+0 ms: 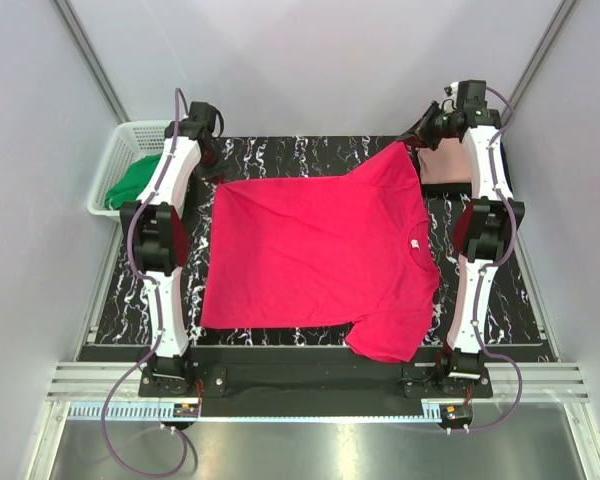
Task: Fold and stack the t-shirts
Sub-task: Fold the tshirt
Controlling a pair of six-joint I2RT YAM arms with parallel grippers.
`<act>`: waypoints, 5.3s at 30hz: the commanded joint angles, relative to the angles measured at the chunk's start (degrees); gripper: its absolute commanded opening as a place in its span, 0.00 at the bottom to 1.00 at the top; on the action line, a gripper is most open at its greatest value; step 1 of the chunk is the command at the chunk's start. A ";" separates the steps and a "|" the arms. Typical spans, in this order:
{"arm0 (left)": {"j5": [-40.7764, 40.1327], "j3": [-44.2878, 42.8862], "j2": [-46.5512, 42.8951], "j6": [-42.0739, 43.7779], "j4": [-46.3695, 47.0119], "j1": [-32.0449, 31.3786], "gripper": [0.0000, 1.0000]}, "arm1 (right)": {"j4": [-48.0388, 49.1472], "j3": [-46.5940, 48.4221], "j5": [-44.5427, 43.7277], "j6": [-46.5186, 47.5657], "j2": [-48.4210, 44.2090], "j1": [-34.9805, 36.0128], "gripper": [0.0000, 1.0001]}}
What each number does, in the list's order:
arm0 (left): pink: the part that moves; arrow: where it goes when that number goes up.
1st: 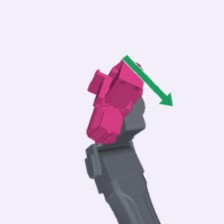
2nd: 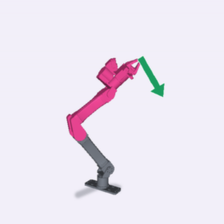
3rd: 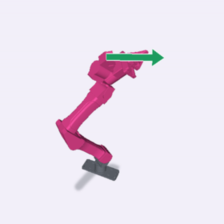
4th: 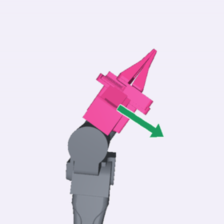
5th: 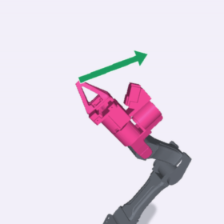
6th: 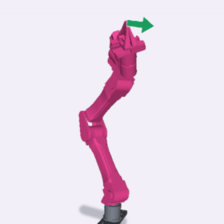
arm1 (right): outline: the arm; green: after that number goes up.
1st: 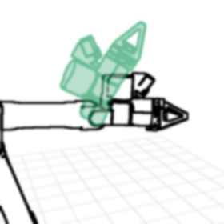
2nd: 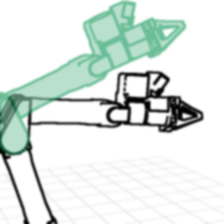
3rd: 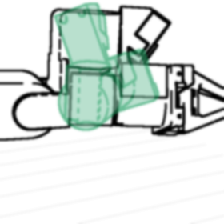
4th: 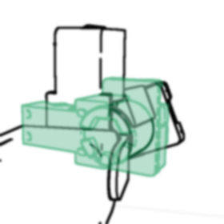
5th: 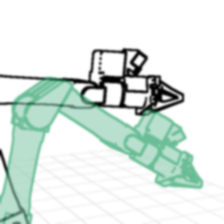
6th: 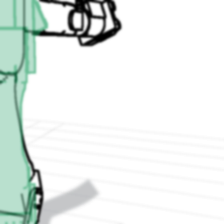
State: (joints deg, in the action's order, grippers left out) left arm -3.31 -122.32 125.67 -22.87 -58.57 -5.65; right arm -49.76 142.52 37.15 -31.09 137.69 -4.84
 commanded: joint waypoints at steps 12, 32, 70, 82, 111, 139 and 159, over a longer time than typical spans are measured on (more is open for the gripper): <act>-2.14 1.30 -5.17 1.96 1.35 0.82 0.00 | 0.19 -1.10 1.18 0.42 -6.29 -0.87 0.00; -2.31 7.28 -12.02 2.13 2.67 0.82 0.00 | 0.19 -4.44 1.26 0.77 -10.95 -1.05 0.00; -0.38 2.44 -8.33 -0.68 0.65 0.82 0.00 | 0.80 -5.76 2.76 -0.29 -11.74 -2.37 0.00; 2.17 7.18 -11.14 0.81 0.73 0.73 0.00 | 1.50 -10.50 2.14 0.33 -14.81 -0.79 0.00; 6.21 19.40 -16.15 3.80 0.91 0.38 0.00 | 10.38 -42.23 2.23 0.59 -34.76 -0.35 0.00; 8.67 32.32 -21.34 5.56 3.98 -1.56 0.00 | 12.40 -64.64 -1.37 1.21 -47.51 0.62 0.00; 8.59 40.32 -23.27 6.44 3.90 -2.08 0.00 | 8.10 -75.19 -4.45 2.61 -52.52 0.80 0.00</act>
State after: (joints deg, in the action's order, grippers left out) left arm 4.60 -82.46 105.16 -17.30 -55.55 -7.51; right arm -40.56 67.90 33.76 -30.13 88.07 -4.49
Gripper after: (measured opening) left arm 0.095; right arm 0.011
